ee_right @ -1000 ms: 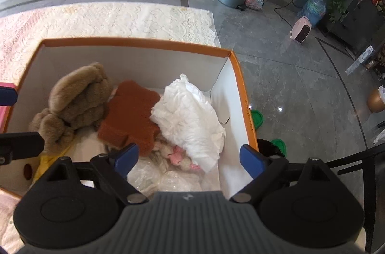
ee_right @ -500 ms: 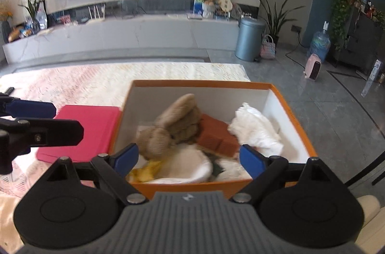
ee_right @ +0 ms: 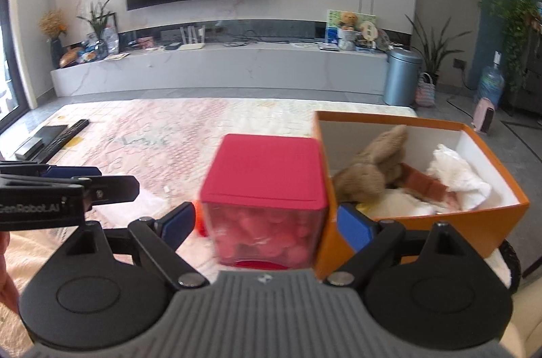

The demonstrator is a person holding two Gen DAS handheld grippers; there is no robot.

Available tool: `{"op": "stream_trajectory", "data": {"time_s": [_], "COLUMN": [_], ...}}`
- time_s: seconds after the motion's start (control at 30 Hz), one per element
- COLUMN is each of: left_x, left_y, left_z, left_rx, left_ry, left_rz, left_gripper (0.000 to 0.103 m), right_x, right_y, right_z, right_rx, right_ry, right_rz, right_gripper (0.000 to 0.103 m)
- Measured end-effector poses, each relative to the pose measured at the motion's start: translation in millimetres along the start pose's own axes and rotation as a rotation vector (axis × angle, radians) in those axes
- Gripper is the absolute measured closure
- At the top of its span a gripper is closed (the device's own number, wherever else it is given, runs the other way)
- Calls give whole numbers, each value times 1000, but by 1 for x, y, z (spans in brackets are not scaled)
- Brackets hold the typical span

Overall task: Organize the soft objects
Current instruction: 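Move both tools back over the bed, then reach the left tool toward the white mesh bag while the right tool nears the orange ball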

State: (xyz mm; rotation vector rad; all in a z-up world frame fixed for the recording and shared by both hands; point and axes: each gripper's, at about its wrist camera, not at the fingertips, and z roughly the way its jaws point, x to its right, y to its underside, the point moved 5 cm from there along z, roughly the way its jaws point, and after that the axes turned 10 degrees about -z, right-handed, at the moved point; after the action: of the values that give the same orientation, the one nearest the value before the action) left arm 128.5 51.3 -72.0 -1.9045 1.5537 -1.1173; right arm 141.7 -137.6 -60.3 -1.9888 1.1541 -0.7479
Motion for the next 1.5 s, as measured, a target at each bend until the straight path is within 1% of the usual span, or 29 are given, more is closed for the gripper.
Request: {"op": "stream_trajectory", "data": {"time_s": [0.1,0.17,0.2,0.27,0.33,0.57,0.67,0.7,0.73,0.83,0.93,1.07,1.23,1.3,1.37,1.4,1.43,1.5], "left_x": [-27,-41,-49,-58,-67,-85,-92,-94,-96,-99,-99,-96,-99,-100,-101,-102,-103,-104], "left_y": [6,10,13,16,20,36,39,39,39,39,40,43,43,43,43,42,42,42], "left_z": [-3,-5,-6,-4,-1,13,19,20,21,23,25,28,33,32,32,32,31,31], "left_rx": [-9,-10,-15,-22,-34,-90,-114,-115,-119,-127,-134,-146,-158,-155,-151,-148,-148,-148], "left_ry": [-46,-70,-73,-78,-98,-129,-134,-140,-144,-147,-147,-148,-142,-144,-145,-146,-150,-152], "left_rz": [-42,-54,-59,-66,-71,-108,-142,-152,-162,-185,-178,-159,-180,-185,-192,-196,-200,-208], "left_gripper": [44,46,48,50,53,64,73,77,84,97,102,102,102,102,102,101,100,99], "right_x": [-25,-41,-47,-59,-68,-90,-94,-95,-97,-100,-101,-103,-111,-117,-127,-132,-136,-137], "right_y": [2,3,4,4,4,3,3,3,3,4,3,5,10,9,5,4,2,-2], "right_z": [7,13,16,26,35,66,81,86,91,102,111,121,127,126,118,117,119,127], "right_rx": [-9,-18,-24,-37,-51,-70,-87,-91,-94,-98,-99,-105,-111,-96,-28,-9,-1,-20], "right_ry": [-27,-50,-61,-80,-93,-78,-71,-64,-54,-45,-30,-3,54,98,130,148,167,177], "right_rz": [-50,-80,-93,-121,-150,-264,-277,-282,-290,-307,-319,-334,-394,-443,-527,-570,-612,-639], "right_gripper": [15,22,24,32,35,37,41,41,41,42,42,42,44,44,45,45,45,45]}}
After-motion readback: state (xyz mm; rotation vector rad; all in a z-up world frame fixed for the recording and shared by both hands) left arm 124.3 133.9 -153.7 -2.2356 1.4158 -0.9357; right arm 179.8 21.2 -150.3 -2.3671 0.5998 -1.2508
